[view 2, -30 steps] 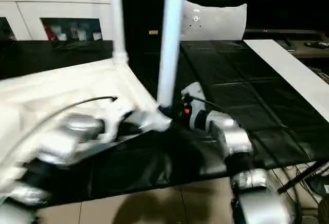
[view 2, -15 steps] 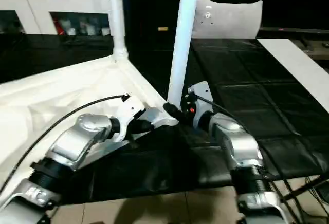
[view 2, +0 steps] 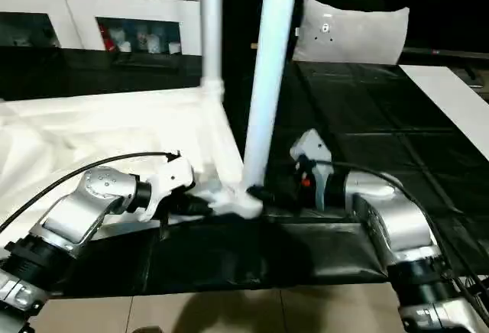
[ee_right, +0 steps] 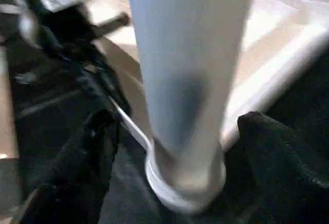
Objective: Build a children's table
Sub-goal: Rotate leg to tighten
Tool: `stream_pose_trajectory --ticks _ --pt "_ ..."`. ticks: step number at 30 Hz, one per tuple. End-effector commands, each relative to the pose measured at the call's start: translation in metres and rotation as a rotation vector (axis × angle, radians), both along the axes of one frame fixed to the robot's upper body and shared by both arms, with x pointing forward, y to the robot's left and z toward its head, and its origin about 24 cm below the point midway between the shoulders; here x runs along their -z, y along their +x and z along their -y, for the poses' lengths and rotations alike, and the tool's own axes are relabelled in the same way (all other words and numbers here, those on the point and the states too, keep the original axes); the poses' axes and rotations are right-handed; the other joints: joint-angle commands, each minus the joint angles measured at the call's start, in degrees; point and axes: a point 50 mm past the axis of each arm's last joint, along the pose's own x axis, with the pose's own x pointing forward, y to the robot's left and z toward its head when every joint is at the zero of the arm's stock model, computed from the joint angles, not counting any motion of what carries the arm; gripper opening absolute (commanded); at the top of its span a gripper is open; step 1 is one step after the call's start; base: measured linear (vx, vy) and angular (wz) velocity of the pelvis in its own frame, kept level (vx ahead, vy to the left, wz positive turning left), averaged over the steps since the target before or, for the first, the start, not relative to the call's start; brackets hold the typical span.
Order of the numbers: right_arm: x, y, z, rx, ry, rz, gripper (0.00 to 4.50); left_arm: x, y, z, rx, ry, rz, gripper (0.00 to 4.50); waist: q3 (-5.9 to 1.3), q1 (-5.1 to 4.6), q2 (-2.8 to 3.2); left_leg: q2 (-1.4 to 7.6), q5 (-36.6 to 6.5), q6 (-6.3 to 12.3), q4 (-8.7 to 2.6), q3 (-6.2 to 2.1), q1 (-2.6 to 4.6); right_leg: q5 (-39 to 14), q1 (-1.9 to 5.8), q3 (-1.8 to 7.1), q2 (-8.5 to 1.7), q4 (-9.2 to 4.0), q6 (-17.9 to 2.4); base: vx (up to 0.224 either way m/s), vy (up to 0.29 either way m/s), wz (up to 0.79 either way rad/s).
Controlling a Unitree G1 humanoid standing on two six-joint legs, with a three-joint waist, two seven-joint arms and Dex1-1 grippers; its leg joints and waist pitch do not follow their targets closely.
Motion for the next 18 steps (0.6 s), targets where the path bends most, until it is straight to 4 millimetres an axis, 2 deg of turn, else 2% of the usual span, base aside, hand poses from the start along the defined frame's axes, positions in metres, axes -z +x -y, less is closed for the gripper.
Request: stream_pose_trajectory --ticks 1,2,5,9,16,17,18 --pt "-0.003 -0.002 0.002 -0.019 0.003 -0.003 3.56 -0.011 -0.004 0.012 0.113 -0.040 0.013 0.00 -3.65 -0.20 0.35 2.24 -11.48 1.33 -4.16 -0.48 0.37 -19.13 3.18 3.31 -4.35 -4.39 -7.54 0.000 0.000 0.00" --pt "-0.003 -0.002 0.002 -0.030 0.003 -0.008 3.43 -0.011 -0.006 0.012 0.133 -0.042 0.007 0.00 -3.63 -0.17 0.14 2.19 -11.41 1.35 -4.13 -0.43 0.37 -19.19 3.17 3.32 -4.33 -4.44 -7.55 0.000 0.000 0.00" --pt "-0.001 -0.006 0.000 -0.089 0.008 -0.037 3.28 -0.015 -0.011 0.010 0.190 -0.049 -0.023 0.00 -3.63 -0.10 0.29 2.20 -11.43 1.34 -4.13 -0.48 0.34 -20.28 3.23 3.32 -4.42 -4.43 -7.43 0.000 0.000 0.00" --pt "0.002 -0.014 -0.001 -0.147 0.005 -0.074 2.87 -0.016 -0.011 0.008 0.208 -0.050 -0.021 0.00 -3.63 -0.02 0.26 2.22 -11.01 1.38 -4.12 -0.48 0.30 -19.44 3.26 3.29 -4.32 -4.33 -7.66 0.000 0.000 0.00" --pt "0.003 -0.016 -0.002 -0.175 0.007 -0.101 2.33 -0.015 -0.010 0.006 0.208 -0.046 -0.025 0.00 -3.67 0.04 0.22 2.17 -10.69 1.21 -4.07 -0.49 0.28 -20.29 3.31 3.31 -4.39 -4.40 -7.17 0.000 0.000 0.00" --pt "0.003 -0.016 -0.002 -0.177 0.010 -0.105 2.08 -0.015 -0.010 0.006 0.208 -0.046 -0.026 0.00 -3.62 0.00 0.22 2.18 -10.94 1.18 -4.09 -0.50 0.30 -20.49 3.27 3.28 -4.36 -4.44 -7.17 0.000 0.000 0.00" --pt "0.003 -0.016 -0.003 -0.179 0.013 -0.110 2.05 -0.015 -0.010 0.006 0.208 -0.045 -0.027 0.00 -3.64 -0.01 0.19 2.16 -10.98 1.20 -4.08 -0.49 0.31 -20.59 3.28 3.26 -4.35 -4.45 -7.14 0.000 0.000 0.00"
